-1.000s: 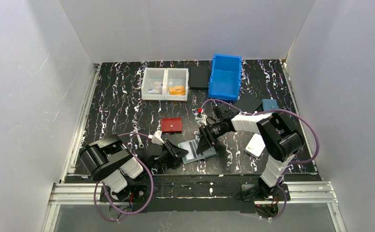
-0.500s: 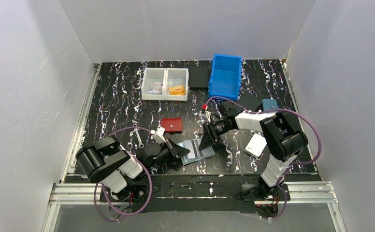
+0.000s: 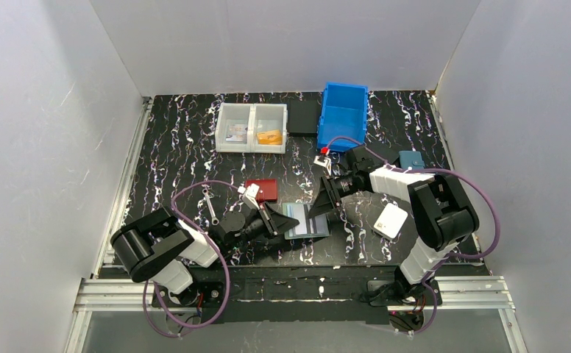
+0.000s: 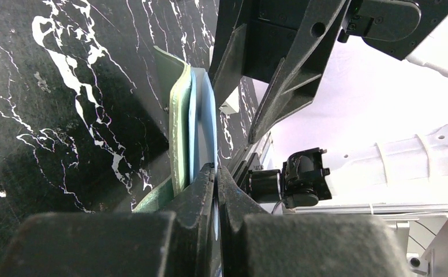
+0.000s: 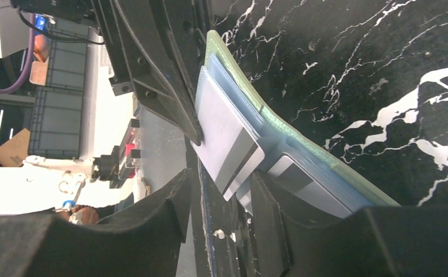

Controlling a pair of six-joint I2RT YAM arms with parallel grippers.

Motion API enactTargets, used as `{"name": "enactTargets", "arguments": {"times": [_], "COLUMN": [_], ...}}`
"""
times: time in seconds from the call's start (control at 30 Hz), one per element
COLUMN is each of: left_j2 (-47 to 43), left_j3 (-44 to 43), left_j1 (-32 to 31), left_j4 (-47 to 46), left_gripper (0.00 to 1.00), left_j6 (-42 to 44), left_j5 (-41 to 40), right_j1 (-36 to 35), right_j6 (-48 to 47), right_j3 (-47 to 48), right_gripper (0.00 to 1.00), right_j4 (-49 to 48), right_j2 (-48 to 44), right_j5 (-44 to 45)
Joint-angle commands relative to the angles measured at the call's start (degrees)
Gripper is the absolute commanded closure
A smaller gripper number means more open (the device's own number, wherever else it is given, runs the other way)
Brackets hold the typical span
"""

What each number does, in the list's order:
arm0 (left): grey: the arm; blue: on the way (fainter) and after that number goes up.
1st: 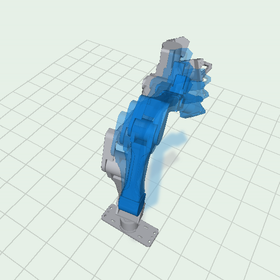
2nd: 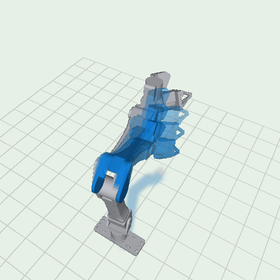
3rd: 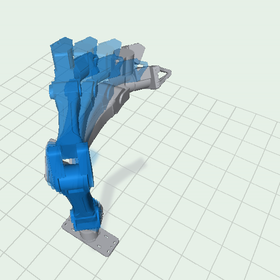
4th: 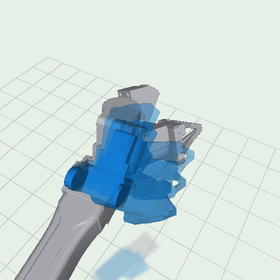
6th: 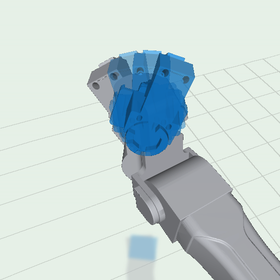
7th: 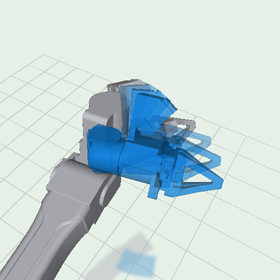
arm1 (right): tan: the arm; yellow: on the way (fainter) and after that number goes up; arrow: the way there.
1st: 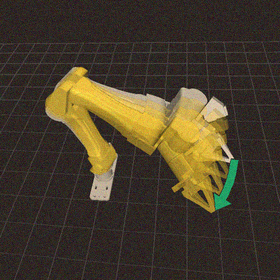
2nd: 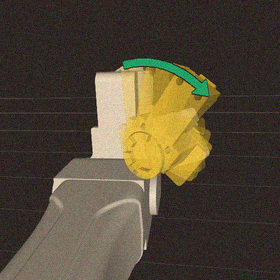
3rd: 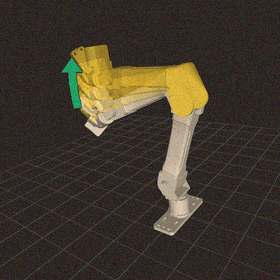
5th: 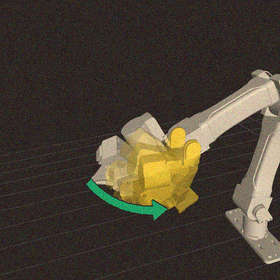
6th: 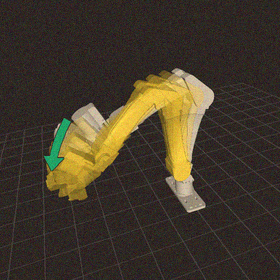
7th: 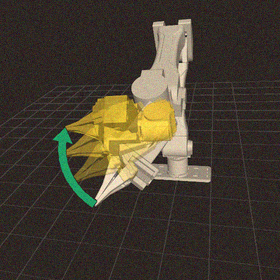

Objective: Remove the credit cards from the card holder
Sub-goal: Remove the credit card from the card holder.

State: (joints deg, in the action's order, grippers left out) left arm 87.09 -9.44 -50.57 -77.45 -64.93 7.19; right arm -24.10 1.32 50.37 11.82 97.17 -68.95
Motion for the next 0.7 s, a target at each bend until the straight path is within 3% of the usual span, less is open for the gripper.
{"name": "enactTargets", "arguments": {"times": [0.0, 0.17, 0.37, 0.57, 0.67], "left_j2": [-1.8, -1.7, -1.2, -2.8, -3.2], "left_j3": [-1.7, -1.6, -0.7, 2.5, 3.8], "left_j1": [0.2, 0.2, 0.2, 0.4, 0.8], "left_j4": [-3.5, -3.7, -4.0, -4.0, -4.0], "left_gripper": [1.00, 1.00, 1.00, 0.81, 0.84], "left_j6": [1.1, 0.9, 0.5, -0.7, -1.4], "left_j5": [1.2, 1.1, 0.2, -3.0, -3.4], "right_j1": [0.2, 0.3, 0.3, 1.2, 2.0], "right_j6": [3.6, 5.7, 6.7, 4.6, 3.4], "right_j3": [0.1, -0.4, -0.5, -0.6, -0.6], "right_gripper": [0.52, 0.65, 0.99, 0.99, 0.99], "right_j4": [-4.1, -5.9, -6.6, -4.9, -3.7], "right_j2": [-1.4, -0.7, 0.9, 0.5, 0.4], "right_j5": [-3.4, -4.4, -5.5, -3.1, -1.0]}}
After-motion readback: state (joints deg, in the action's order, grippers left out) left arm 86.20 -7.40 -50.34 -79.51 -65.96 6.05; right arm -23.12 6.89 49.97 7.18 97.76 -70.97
